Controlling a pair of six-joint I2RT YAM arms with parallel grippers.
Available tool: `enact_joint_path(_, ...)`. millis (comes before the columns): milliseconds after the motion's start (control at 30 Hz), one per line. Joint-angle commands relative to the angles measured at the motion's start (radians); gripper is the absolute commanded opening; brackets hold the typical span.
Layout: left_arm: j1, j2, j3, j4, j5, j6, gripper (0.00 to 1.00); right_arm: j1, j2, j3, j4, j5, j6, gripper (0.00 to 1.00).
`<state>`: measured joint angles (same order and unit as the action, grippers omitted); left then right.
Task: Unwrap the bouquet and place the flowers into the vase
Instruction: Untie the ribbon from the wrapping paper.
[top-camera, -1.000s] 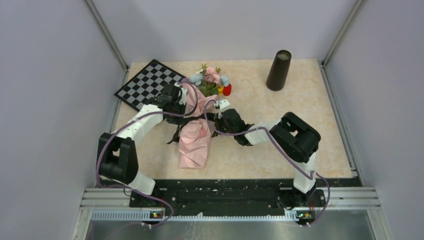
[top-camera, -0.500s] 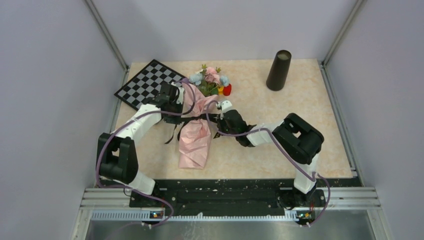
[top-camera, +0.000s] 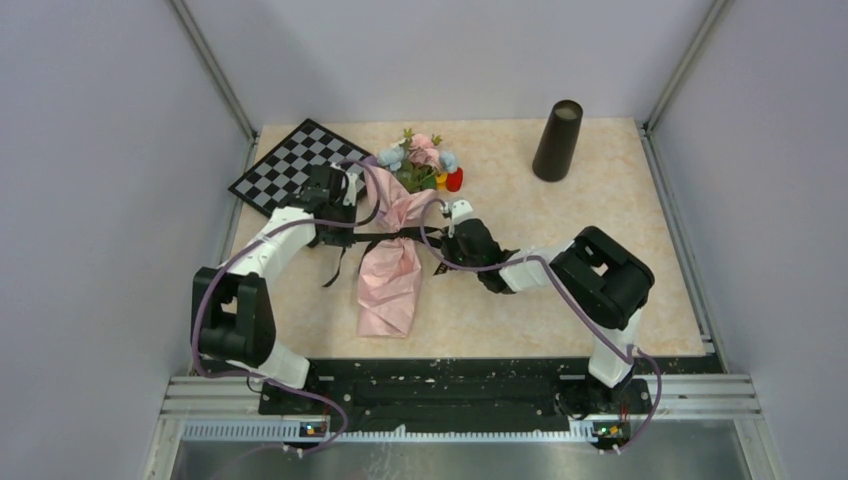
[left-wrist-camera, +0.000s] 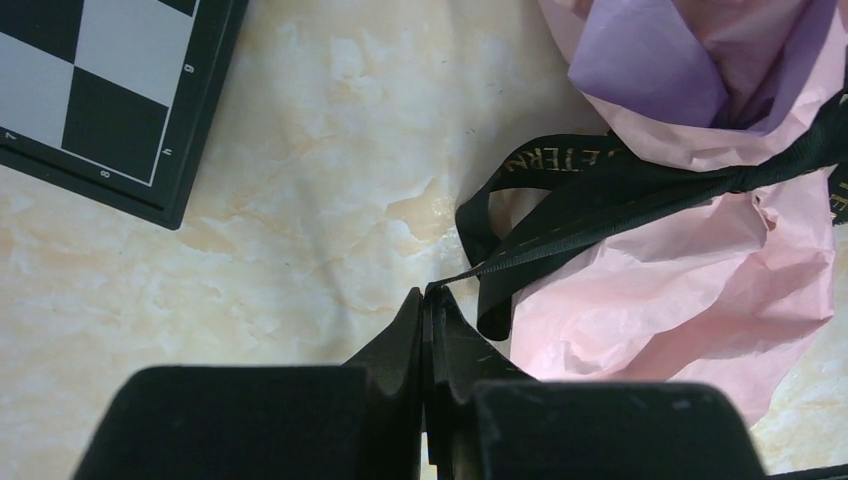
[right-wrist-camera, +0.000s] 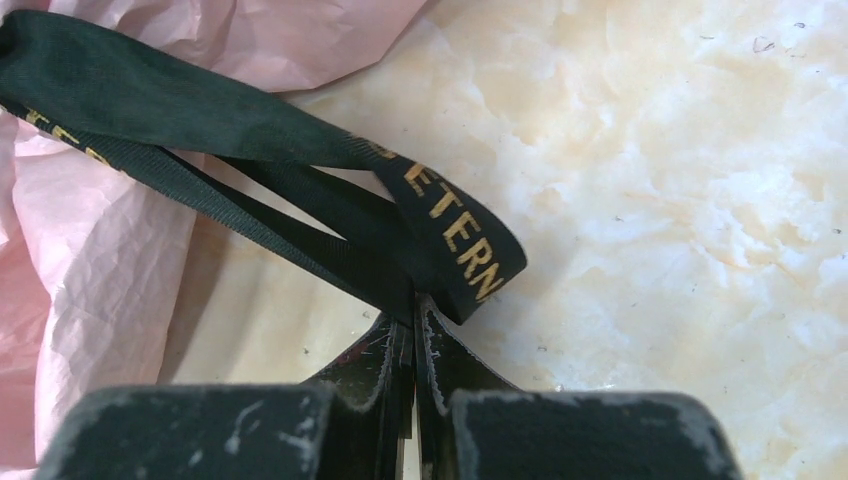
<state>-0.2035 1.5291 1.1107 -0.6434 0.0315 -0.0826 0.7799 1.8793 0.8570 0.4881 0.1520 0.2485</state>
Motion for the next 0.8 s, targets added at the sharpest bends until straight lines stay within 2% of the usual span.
enact_joint_path(0, 0.024, -0.045, 0.008, 0.002, -0.022, -0.002, 0.00, -0.020, -0.045, -0.017, 0.007, 0.022, 0.009, 0.00)
enact_joint_path(767, 0.064, -0.073, -0.012, 0.012, -0.141, -0.008, 0.00, -0.062, -0.121, -0.065, -0.036, 0.018, 0.020, 0.00)
